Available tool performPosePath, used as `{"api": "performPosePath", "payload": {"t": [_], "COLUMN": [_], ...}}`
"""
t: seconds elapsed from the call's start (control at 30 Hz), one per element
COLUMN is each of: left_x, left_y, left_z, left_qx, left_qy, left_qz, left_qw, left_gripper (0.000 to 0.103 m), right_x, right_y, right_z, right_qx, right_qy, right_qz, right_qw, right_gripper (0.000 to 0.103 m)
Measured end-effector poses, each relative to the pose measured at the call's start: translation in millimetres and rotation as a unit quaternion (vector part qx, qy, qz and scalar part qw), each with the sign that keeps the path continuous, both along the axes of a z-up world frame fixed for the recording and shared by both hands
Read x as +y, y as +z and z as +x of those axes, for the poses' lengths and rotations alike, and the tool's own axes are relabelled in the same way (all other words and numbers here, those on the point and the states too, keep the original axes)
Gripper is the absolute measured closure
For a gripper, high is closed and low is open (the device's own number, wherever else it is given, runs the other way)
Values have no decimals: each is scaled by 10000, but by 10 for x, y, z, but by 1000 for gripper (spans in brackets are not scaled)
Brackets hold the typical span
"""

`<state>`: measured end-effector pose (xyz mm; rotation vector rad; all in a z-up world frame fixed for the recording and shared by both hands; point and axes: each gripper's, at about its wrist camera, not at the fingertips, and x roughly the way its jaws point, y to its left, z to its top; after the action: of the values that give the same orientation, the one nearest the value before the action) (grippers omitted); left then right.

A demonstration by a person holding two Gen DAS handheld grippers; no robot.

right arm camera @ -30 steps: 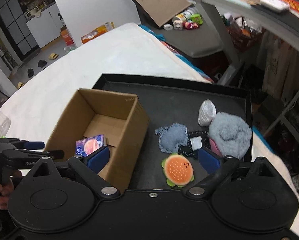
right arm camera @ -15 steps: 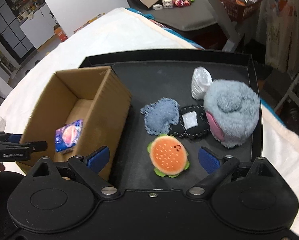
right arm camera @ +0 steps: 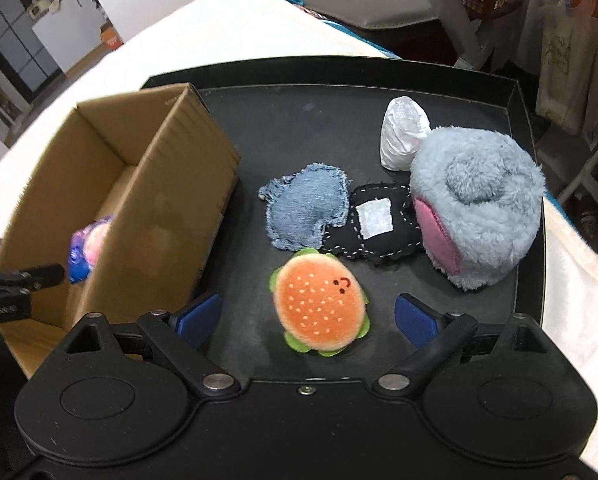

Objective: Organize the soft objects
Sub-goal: 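Grasp the hamburger plush with the right gripper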

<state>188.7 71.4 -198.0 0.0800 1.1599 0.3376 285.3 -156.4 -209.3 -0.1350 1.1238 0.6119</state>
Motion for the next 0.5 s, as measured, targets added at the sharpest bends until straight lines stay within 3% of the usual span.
{"api": "performPosePath", "payload": {"t": [0.13,0.23,0.37,0.47,0.5], "left_x": [-60,-106,-160,-169,-170], "left_y": [-14,-26,-45,-48,-48], "left_z": [26,33,65,56,51], "left_qx": [50,128,186,189,192], "left_qy": [-14,-22,-55,-58,-62], "left_qz": [141,262,381,419,419], "left_qw": [9999,9996,9991,9989,9989], "left_gripper": [38,38,34,33,33], "right_x": [-25,-28,-86,-131,-157], "right_y": [-41,-96,-193,-187,-186], "right_z": [31,49,65,41,44], "right_qx": [14,84,208,169,183], "right_qy": [1,59,37,79,32], "right_qz": [-76,-175,-252,-176,-155], "right_qw": [10000,9998,9995,9997,9997], "right_gripper": [11,20,38,59,59]}}
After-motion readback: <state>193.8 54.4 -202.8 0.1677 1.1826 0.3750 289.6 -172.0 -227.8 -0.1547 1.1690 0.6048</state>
